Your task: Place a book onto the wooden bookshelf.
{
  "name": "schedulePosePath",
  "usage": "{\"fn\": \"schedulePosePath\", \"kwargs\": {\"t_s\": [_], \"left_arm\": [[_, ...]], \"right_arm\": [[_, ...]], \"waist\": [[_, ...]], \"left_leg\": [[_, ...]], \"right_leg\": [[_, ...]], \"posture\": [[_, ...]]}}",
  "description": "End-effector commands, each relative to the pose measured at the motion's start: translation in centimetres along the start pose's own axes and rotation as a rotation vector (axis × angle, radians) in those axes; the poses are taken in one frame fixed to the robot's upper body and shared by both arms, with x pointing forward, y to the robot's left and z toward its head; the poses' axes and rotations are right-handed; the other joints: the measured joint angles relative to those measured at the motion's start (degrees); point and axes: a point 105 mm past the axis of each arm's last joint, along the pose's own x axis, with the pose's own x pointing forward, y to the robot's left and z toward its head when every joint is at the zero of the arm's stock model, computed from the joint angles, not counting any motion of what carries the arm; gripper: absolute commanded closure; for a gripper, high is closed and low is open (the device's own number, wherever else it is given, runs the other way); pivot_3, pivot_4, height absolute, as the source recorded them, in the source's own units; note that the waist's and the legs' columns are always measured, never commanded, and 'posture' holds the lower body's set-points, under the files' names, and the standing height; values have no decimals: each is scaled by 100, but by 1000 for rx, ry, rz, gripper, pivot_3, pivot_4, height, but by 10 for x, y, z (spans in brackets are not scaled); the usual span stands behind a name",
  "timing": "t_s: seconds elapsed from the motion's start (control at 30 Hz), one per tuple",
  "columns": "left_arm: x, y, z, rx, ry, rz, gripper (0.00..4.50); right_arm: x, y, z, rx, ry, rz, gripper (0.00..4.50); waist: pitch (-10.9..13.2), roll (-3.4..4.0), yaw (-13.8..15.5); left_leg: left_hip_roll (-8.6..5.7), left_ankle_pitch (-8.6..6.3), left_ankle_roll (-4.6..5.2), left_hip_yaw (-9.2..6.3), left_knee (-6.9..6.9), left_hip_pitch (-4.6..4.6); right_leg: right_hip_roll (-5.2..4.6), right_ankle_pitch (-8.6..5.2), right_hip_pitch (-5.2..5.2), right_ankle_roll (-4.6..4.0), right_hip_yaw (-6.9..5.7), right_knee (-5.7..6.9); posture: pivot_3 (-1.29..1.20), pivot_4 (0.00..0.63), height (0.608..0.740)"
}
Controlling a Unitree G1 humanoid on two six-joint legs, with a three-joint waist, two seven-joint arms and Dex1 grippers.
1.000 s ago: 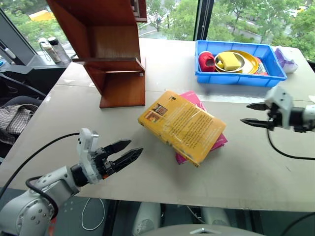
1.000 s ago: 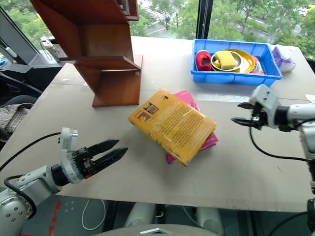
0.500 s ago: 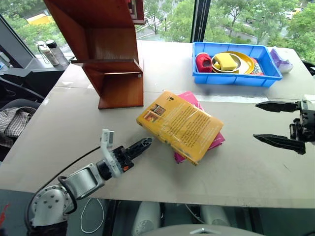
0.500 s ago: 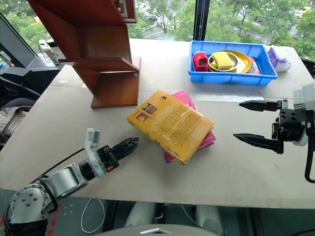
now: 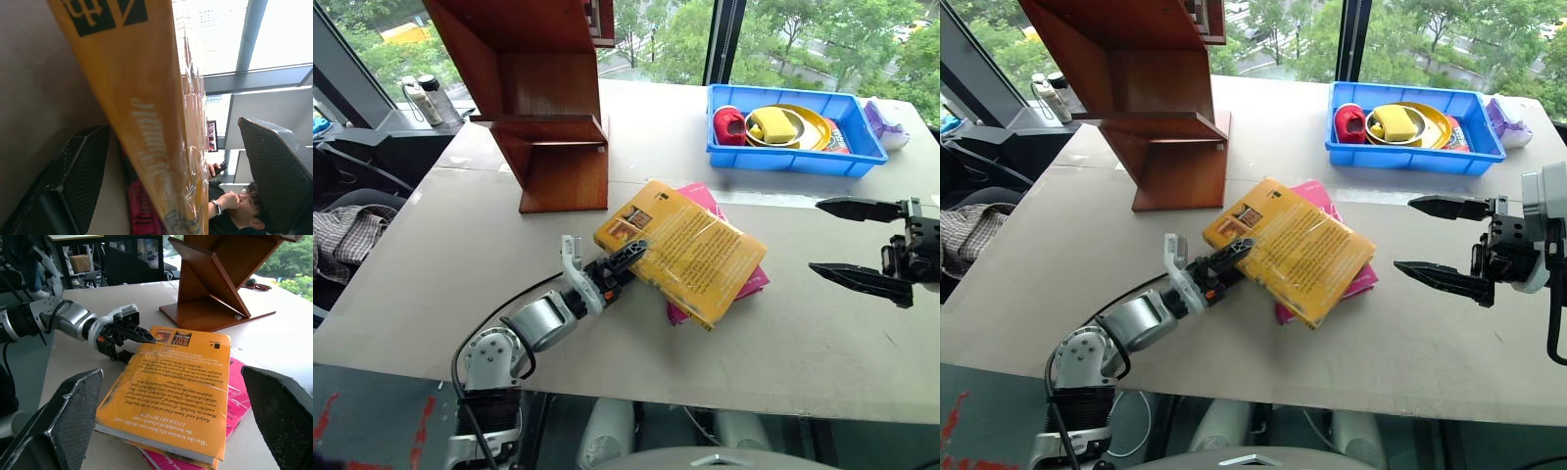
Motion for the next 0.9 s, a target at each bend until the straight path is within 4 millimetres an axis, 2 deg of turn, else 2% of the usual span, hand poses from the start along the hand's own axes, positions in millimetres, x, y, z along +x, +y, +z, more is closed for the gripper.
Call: {"fn": "schedulePosePath", "kwargs": {"t_s": [0.03,0.1,0.17,0.23,0.27,0.33,0.4,0.53,0.7,0.83,0.9], "left_arm": [[6,-3,-17,-22,71,-39,1354],[6,2,-19,-12,80,-21,2395],[7,-2,-18,-21,55,-44,3068],[5,-8,-10,6,12,-65,3573],[2,-10,-4,16,-19,-73,3976],[-8,-22,9,84,-75,-91,4144],[-21,-46,18,235,-69,-133,4144],[-35,-110,35,620,-16,-226,4144],[-27,-186,42,1375,85,-292,4144],[-19,-227,51,2081,130,-339,4144],[-15,-241,59,2359,142,-344,4144]], "right_arm": [[1,-3,6,-45,6,9,0],[4,-5,4,-48,12,14,0],[8,-4,7,-51,1,31,0],[10,-6,9,-53,-10,37,0],[11,-7,8,-53,-12,37,0],[11,-9,6,-52,-18,32,0],[12,-11,7,-48,-36,18,0],[10,-23,9,-37,-95,-37,0],[-3,-42,11,-26,-174,-160,0],[-22,-52,10,-21,-205,-240,0],[-29,-56,9,-29,-207,-271,0]], "waist": [[0,0,-6],[0,0,-7],[0,0,-3],[0,0,-7],[0,0,-7],[2,-4,-9],[5,-8,-19],[16,-19,0],[17,-22,31],[15,-16,7],[10,-3,-2]], "left_leg": [[0,0,0,0,0,-1],[0,0,0,-2,0,0],[0,0,0,-5,0,-1],[0,0,0,-5,0,-2],[0,0,0,-4,0,-2],[1,0,0,-7,0,-4],[3,0,-1,-15,-1,-8],[10,2,-5,-29,-3,-18],[-5,2,-5,-24,-2,-18],[-23,-4,4,4,-9,-28],[-26,7,-15,27,-24,-28]], "right_leg": [[0,0,0,0,0,0],[3,0,0,0,-2,-1],[4,0,0,0,-5,-1],[3,0,0,0,-4,-1],[1,0,0,0,-3,-2],[2,0,-1,0,-5,-3],[2,0,-2,0,-2,-6],[6,-1,-15,-4,-5,3],[8,-1,3,-2,-23,-22],[21,3,4,4,-11,-66],[25,15,3,30,-9,-86]], "posture": [[0,150,740],[0,150,740],[0,150,740],[0,150,740],[0,150,740],[0,150,740],[0,150,740],[0,150,740],[0,150,740],[0,150,740],[0,150,740]]}}
